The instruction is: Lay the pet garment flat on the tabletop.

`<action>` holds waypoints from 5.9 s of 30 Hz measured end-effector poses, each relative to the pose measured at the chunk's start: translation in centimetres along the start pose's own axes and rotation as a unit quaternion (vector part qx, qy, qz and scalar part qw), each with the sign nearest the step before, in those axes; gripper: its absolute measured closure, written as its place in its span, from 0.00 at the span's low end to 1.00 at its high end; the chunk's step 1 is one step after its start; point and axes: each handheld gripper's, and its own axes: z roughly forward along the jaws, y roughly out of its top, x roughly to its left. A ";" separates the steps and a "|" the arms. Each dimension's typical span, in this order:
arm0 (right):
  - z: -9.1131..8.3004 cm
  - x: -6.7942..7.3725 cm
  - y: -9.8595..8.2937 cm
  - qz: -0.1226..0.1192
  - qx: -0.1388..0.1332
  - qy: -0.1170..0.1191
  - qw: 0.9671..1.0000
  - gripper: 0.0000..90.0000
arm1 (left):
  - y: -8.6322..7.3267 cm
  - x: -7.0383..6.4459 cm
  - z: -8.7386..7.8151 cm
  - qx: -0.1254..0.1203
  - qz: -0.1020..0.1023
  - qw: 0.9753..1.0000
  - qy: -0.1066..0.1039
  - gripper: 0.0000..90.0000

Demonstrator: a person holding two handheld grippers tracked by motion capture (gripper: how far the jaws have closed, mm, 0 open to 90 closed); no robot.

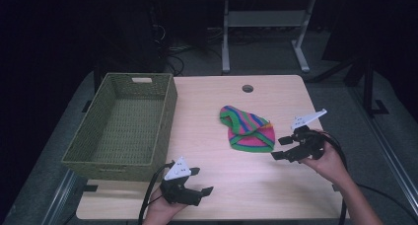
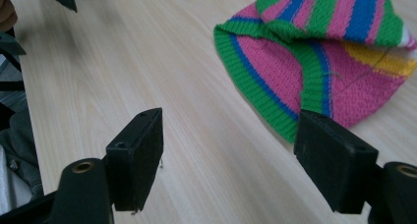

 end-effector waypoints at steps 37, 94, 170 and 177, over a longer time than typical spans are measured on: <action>5.5 -3.9 9.4 0.033 0.047 -0.026 0.998 0.30 | 0.2 0.0 0.1 -0.007 0.000 1.000 -0.011 0.23; 12.6 -3.4 9.2 0.067 0.156 -0.190 0.967 0.85 | -0.1 0.5 0.2 -0.009 -0.013 1.000 -0.019 0.24; -0.4 3.1 6.7 0.046 -0.015 -0.040 0.998 0.88 | -0.1 0.9 -0.2 -0.021 -0.012 1.000 -0.014 0.25; 0.1 4.3 4.9 0.045 -0.016 -0.036 0.998 0.88 | -0.1 0.9 -0.3 -0.023 -0.012 1.000 -0.011 0.25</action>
